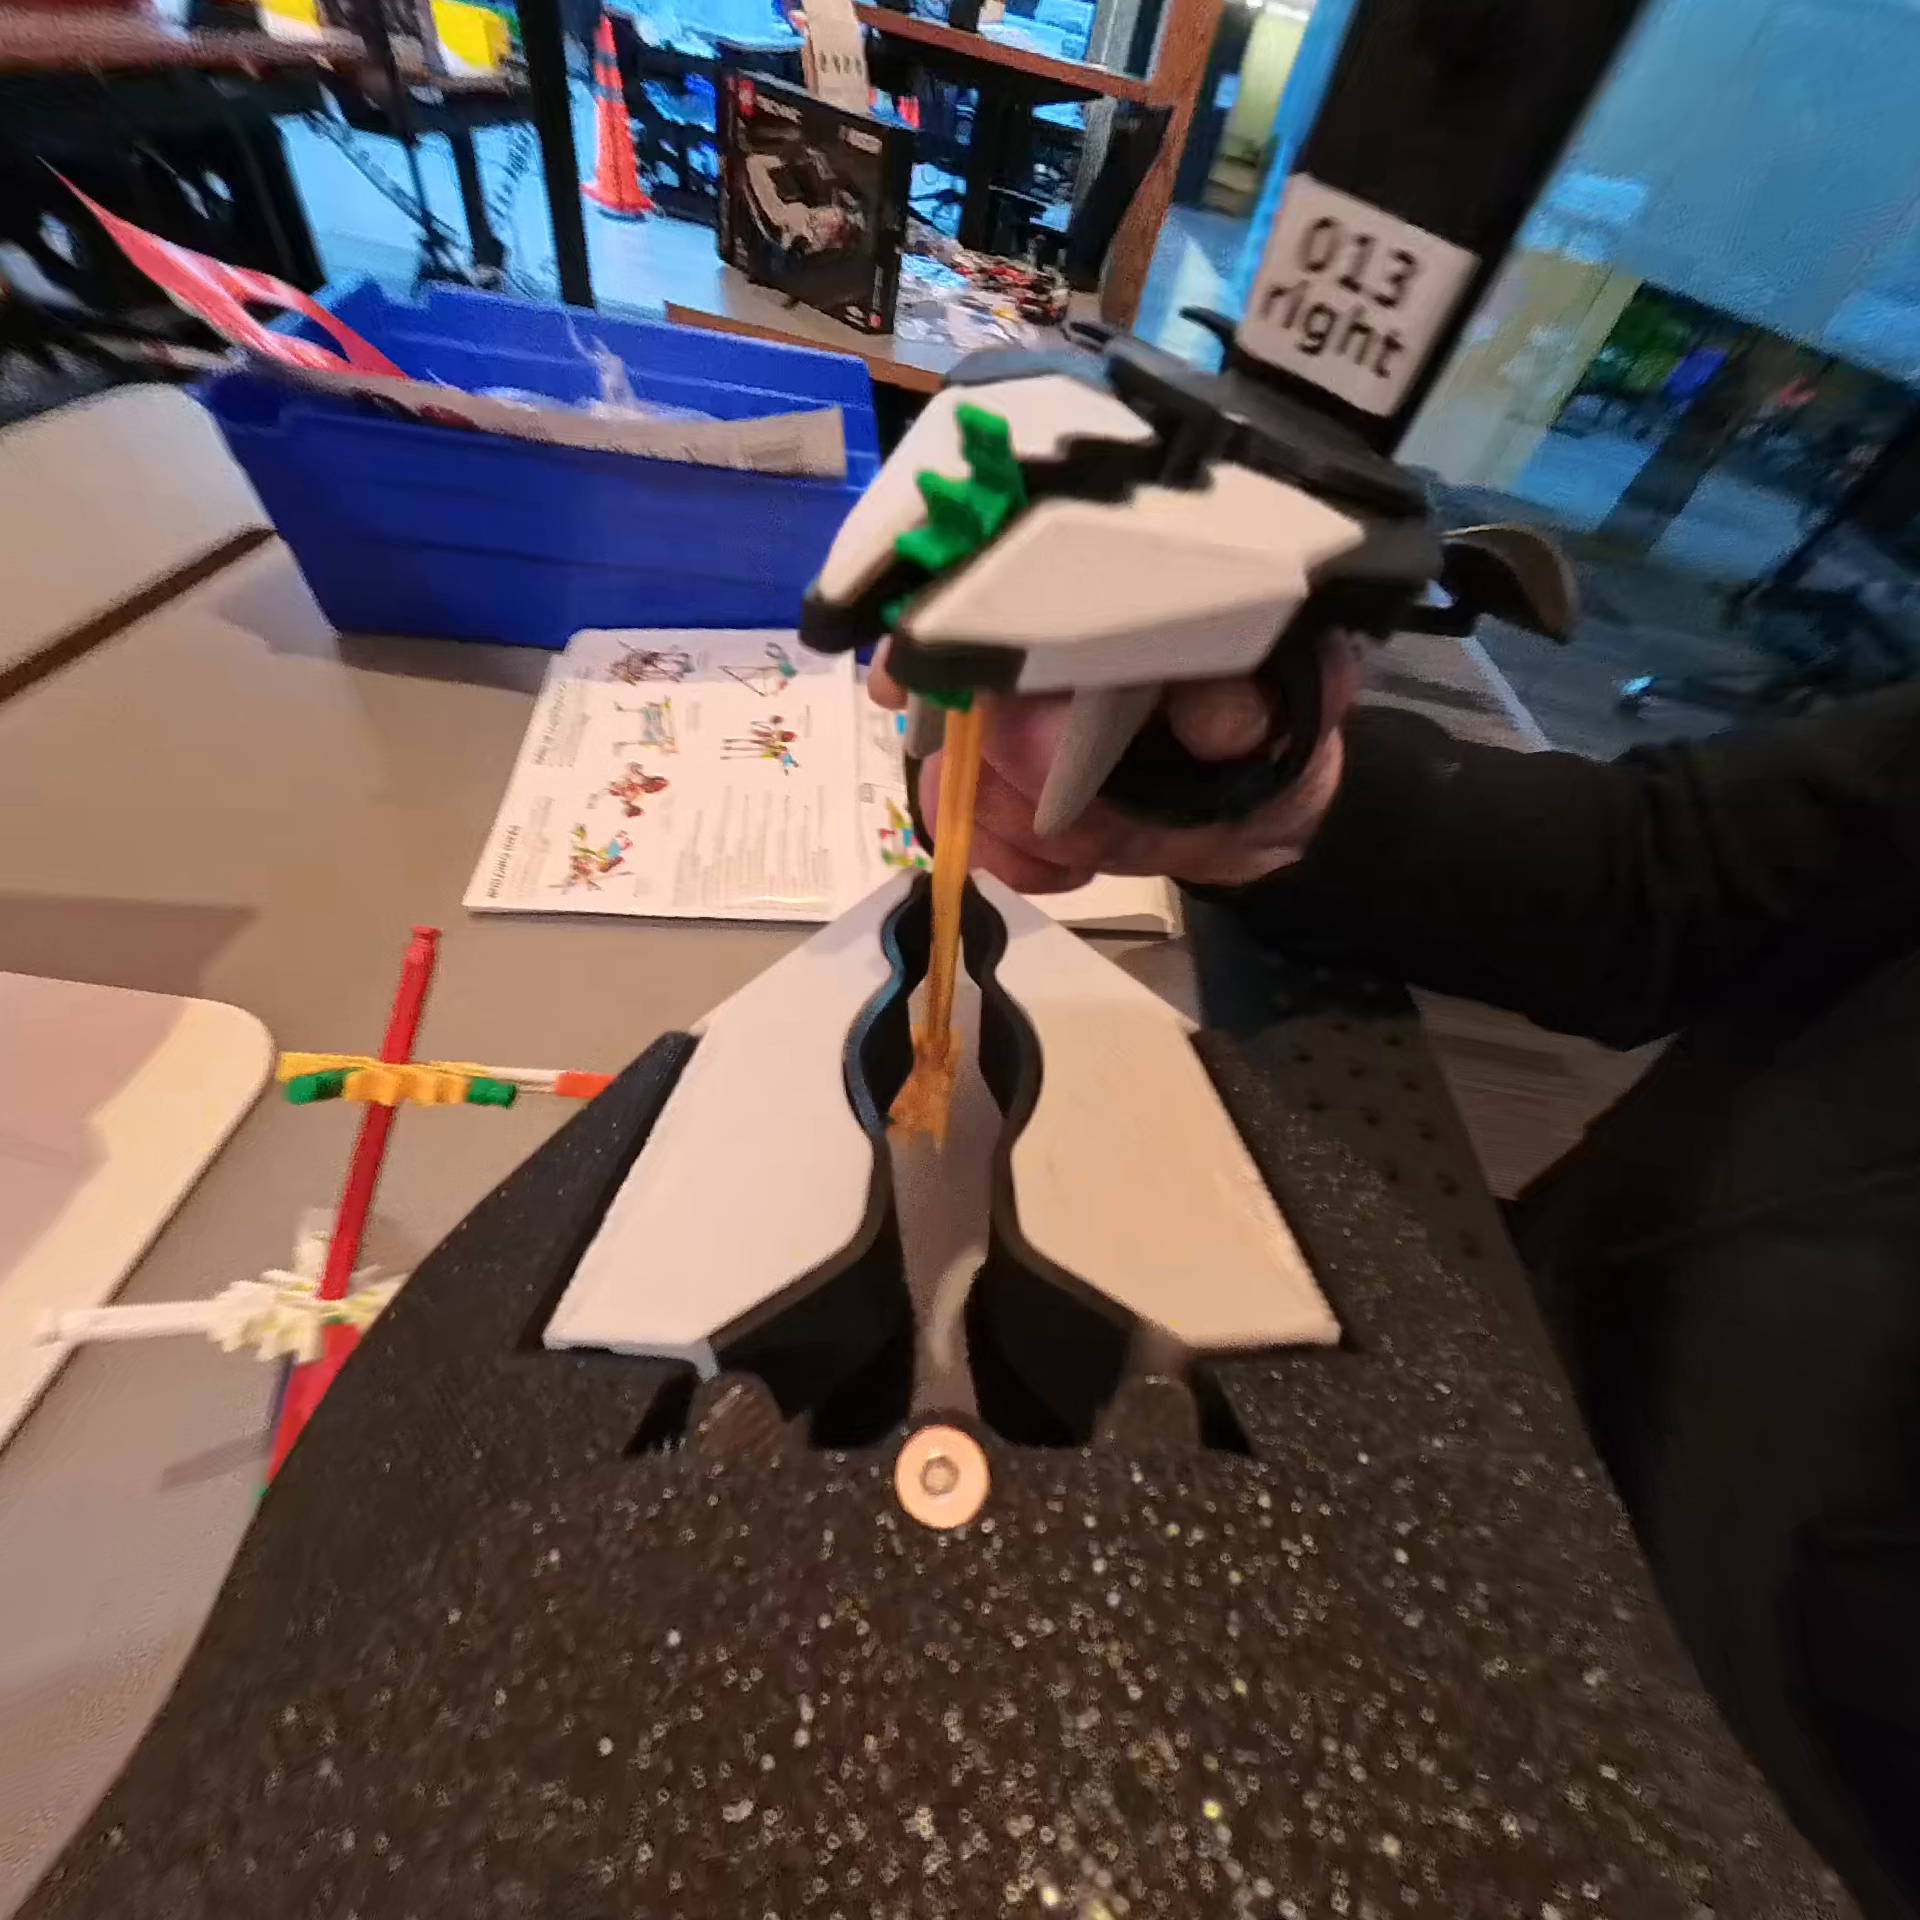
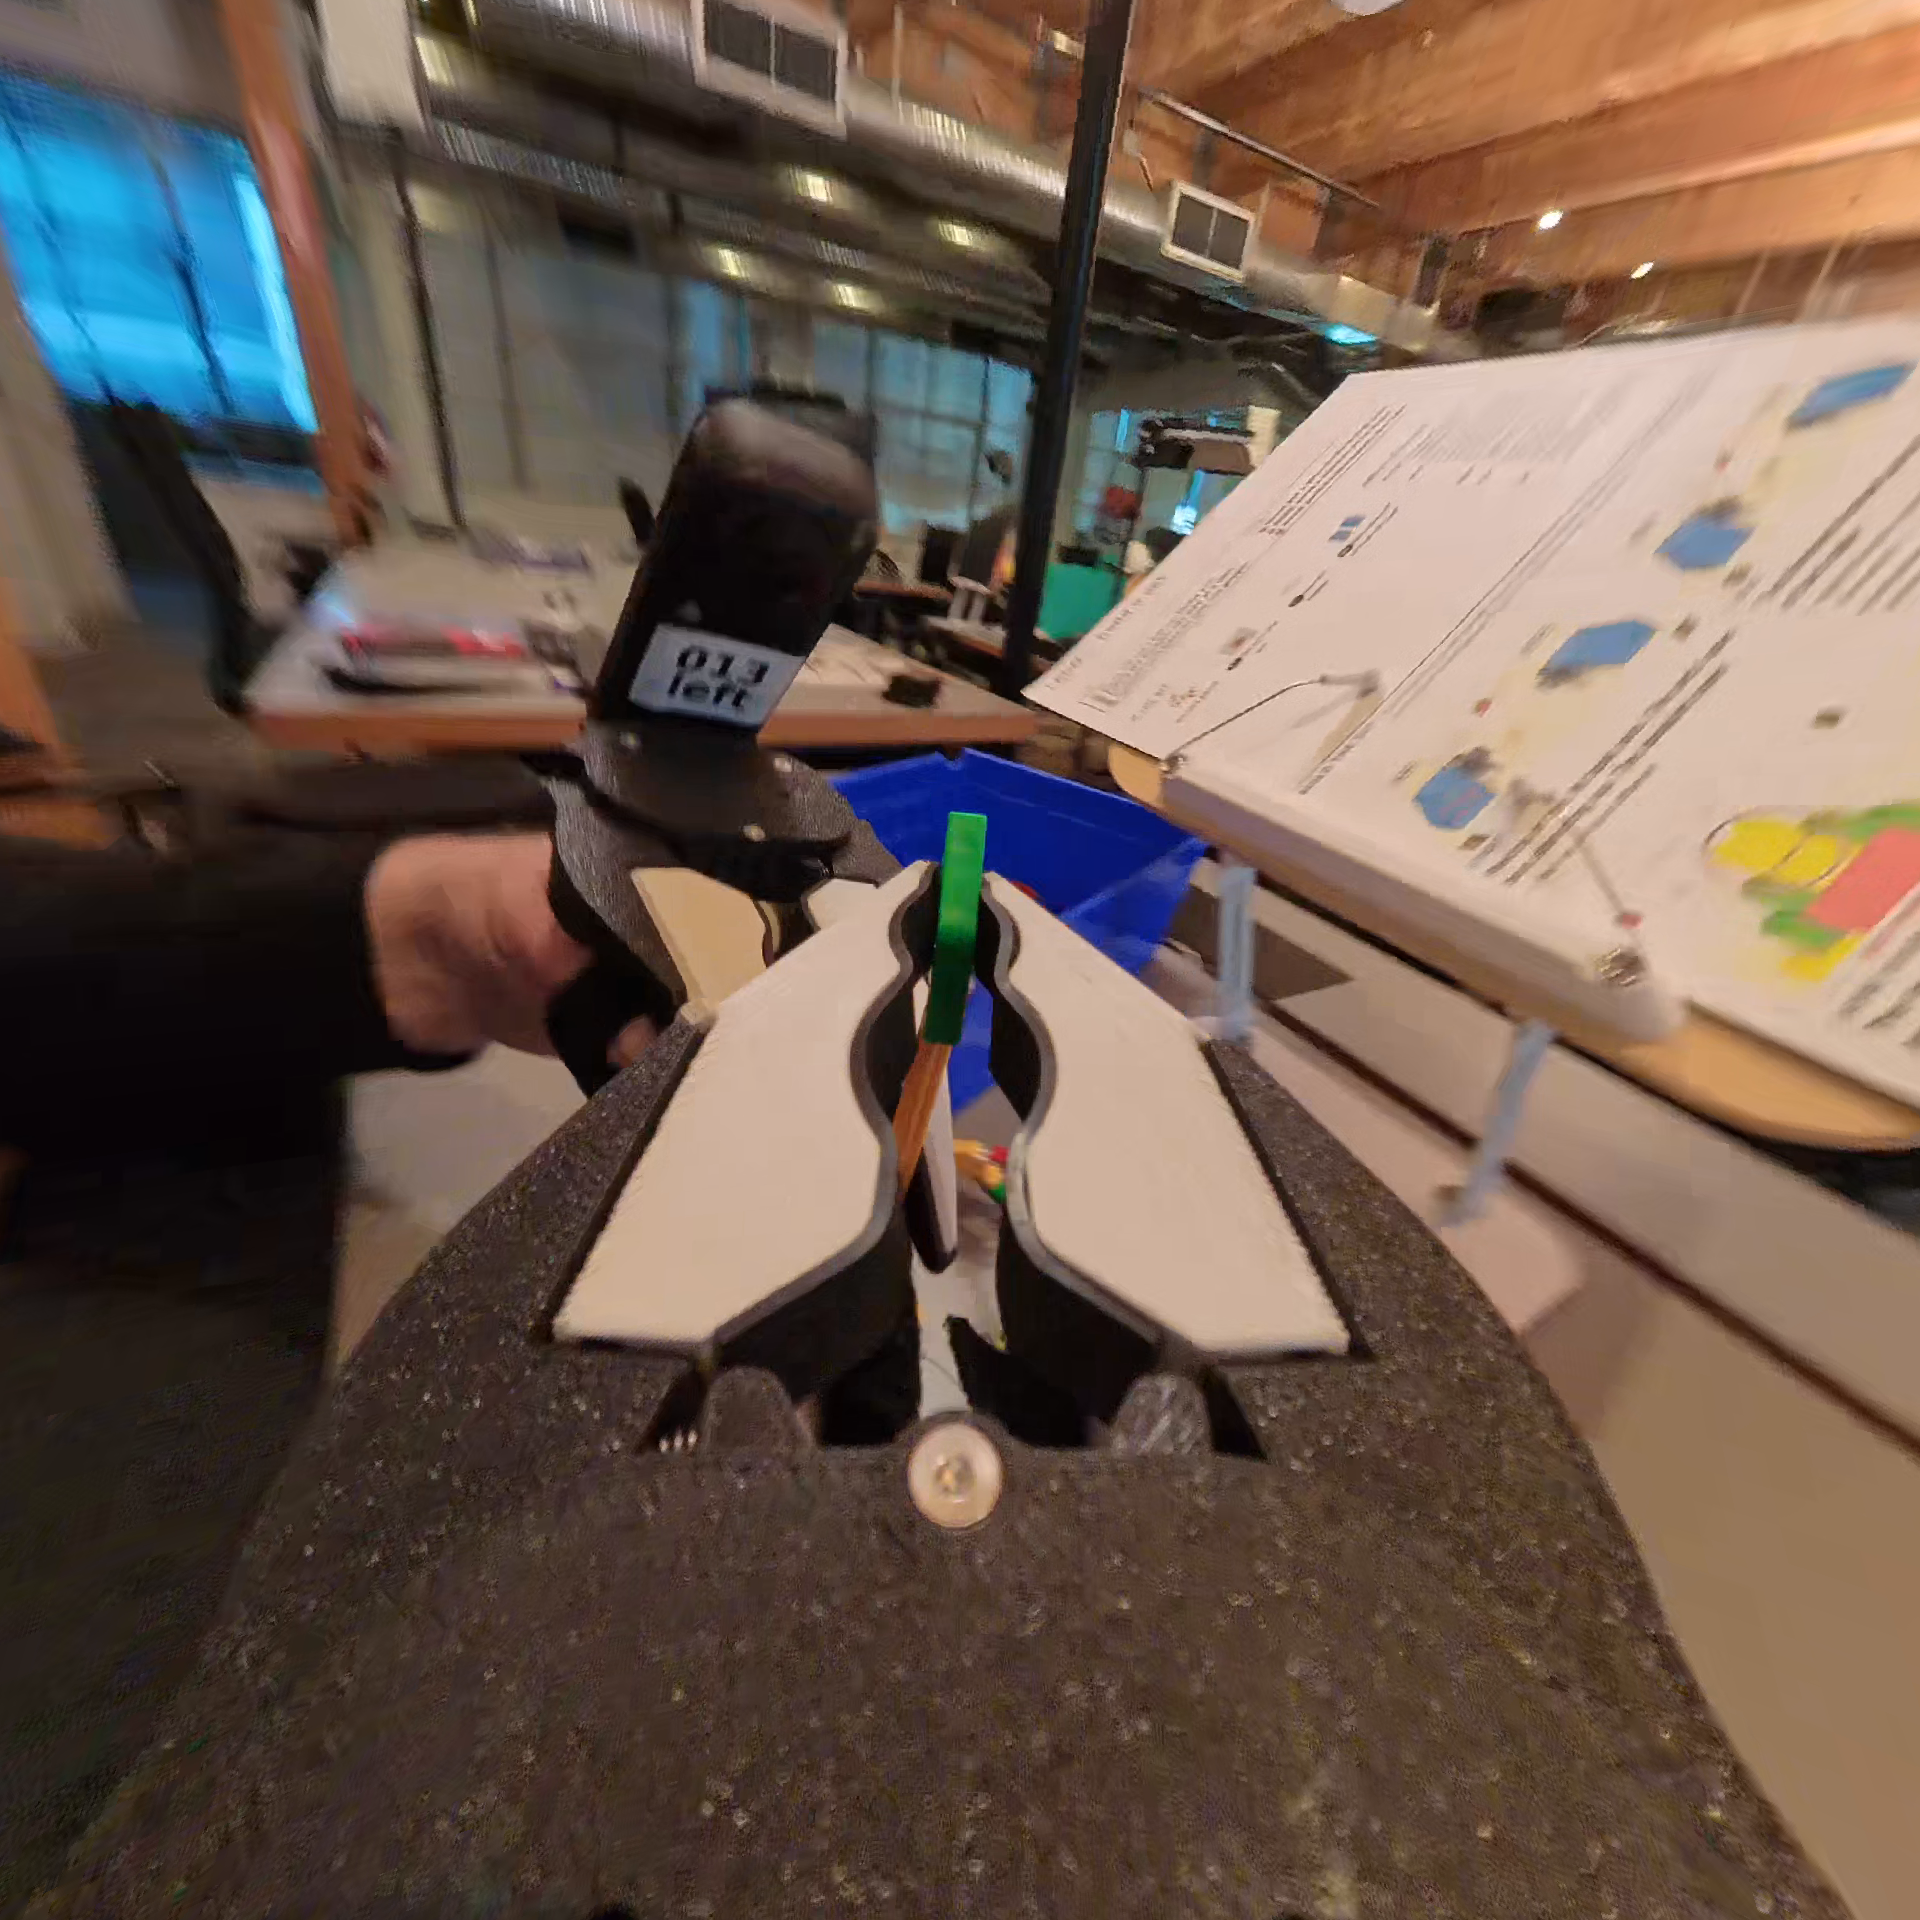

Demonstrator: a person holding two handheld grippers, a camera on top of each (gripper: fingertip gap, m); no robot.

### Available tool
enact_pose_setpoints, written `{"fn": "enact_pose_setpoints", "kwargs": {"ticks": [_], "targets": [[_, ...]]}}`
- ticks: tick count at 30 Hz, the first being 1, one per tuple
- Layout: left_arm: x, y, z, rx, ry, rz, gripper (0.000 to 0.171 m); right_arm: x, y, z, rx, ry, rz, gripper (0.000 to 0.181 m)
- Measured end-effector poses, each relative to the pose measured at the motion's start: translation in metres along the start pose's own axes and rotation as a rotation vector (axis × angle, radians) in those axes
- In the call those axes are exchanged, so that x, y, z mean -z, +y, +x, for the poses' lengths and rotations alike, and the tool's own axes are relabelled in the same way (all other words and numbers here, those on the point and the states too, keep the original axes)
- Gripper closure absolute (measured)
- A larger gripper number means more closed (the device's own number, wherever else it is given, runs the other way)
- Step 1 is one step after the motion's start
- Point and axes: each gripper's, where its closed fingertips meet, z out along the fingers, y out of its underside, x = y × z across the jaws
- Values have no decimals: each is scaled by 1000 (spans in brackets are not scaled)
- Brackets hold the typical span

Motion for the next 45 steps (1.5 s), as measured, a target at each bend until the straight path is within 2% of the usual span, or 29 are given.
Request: {"fn": "enact_pose_setpoints", "kwargs": {"ticks": [8, 15, 18, 21, 26, 29, 32, 34, 35, 37, 39, 42, 43, 45], "targets": [[-5, 1, 5, 203, 141, 56, 168, 3, 7, 5, 467, 168, -130, 176], [-7, 6, 25, 264, 278, 27, 170, 9, 16, 5, 912, 269, -257, 180], [-12, 15, 24, 263, 274, -10, 170, 12, 25, 5, 982, 251, -296, 180], [-13, 16, 24, 278, 273, -25, 170, 14, 25, 5, 1085, 293, -309, 179], [-9, 11, 19, 242, 192, -44, 169, 13, 13, 6, 1098, 368, -258, 177], [-7, 16, 11, 225, 126, -82, 169, 10, 18, 9, 1119, 393, -279, 177], [-8, 18, 10, 240, 118, -88, 169, 7, 24, 11, 1169, 400, -311, 177], [-9, 27, 3, 218, 73, -120, 169, 6, 44, 25, 1065, 362, -408, 177], [-11, 36, -7, 160, -5, -177, 168, 5, 58, 32, 1002, 350, -476, 177], [-13, 58, -23, 0, -155, -329, 168, 8, 73, 47, 1031, 397, -584, 177], [-10, 70, -30, -108, -230, -423, 169, 8, 87, 44, 807, 309, -602, 177], [-10, 64, -21, -150, -234, -418, 169, 17, 95, 45, 381, 195, -575, 177], [-7, 63, -24, -164, -252, -419, 169, 22, 89, 48, 330, 189, -536, 177], [-3, 58, -27, -114, -234, -382, 169, 34, 93, 45, 242, 130, -563, 177]]}}
